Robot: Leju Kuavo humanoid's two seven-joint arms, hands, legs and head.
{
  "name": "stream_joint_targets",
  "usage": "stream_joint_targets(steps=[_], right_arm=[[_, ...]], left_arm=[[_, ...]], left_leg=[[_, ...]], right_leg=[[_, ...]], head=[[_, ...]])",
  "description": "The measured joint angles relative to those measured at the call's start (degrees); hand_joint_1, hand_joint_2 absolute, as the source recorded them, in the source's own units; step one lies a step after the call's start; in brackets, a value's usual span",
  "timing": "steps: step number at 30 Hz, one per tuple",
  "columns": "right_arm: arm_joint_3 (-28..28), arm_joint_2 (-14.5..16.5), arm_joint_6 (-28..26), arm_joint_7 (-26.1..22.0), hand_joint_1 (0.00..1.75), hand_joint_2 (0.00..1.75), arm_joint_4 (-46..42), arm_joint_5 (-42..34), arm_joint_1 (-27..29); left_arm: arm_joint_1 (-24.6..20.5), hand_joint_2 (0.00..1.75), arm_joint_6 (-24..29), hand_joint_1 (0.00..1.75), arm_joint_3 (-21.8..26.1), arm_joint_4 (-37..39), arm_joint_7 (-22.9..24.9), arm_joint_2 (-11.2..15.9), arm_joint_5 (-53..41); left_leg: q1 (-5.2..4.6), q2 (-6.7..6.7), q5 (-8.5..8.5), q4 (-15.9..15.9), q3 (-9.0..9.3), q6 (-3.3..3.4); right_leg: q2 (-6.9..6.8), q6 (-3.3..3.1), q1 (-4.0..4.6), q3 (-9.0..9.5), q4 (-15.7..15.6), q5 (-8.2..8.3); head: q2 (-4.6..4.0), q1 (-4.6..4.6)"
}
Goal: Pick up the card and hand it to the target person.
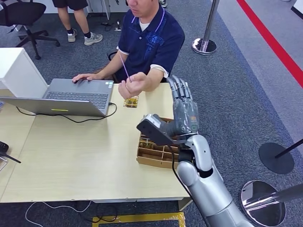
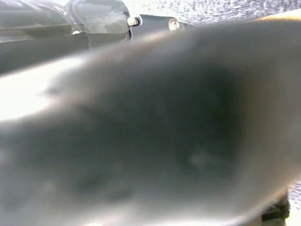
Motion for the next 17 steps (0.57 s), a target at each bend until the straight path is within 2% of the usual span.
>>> stream_joint_targets(steps=[6, 12, 17], right_arm=[[-8.23, -0.97, -5.57, -1.47, 1.33, 1.75, -8.24, 0.28, 4.65], [-19.98, -1.79, -9.57, -1.09, 1.48, 1.75, -13.05, -0.66, 10.92], [-32.78, -2.56, -8.74, -1.97, 1.51, 1.75, -12.47, -6.55, 15.59]], left_arm=[[0.12, 0.0, 0.2, 0.0, 1.26, 0.01, 0.08, -0.18, 0.0], [0.35, 0.0, 0.57, 0.0, 2.49, 0.0, -0.18, -0.46, 0.0], [0.44, 0.0, 0.46, 0.0, 2.9, 0.0, -0.25, -0.47, 0.0]], left_leg=[[0.0, -0.01, -0.01, 0.0, -0.05, 0.01], [-0.01, -0.03, -0.04, 0.01, -0.07, 0.02], [-0.01, -0.07, -0.09, 0.0, -0.1, 0.07]], right_leg=[[-0.01, 0.0, 0.0, -0.05, -0.03, 0.0], [-0.03, 0.0, 0.0, -0.07, -0.05, 0.0], [-0.08, 0.01, 0.0, -0.07, -0.07, 0.0]], head=[[0.0, 0.0], [0.0, -0.01], [0.0, 0.0]])
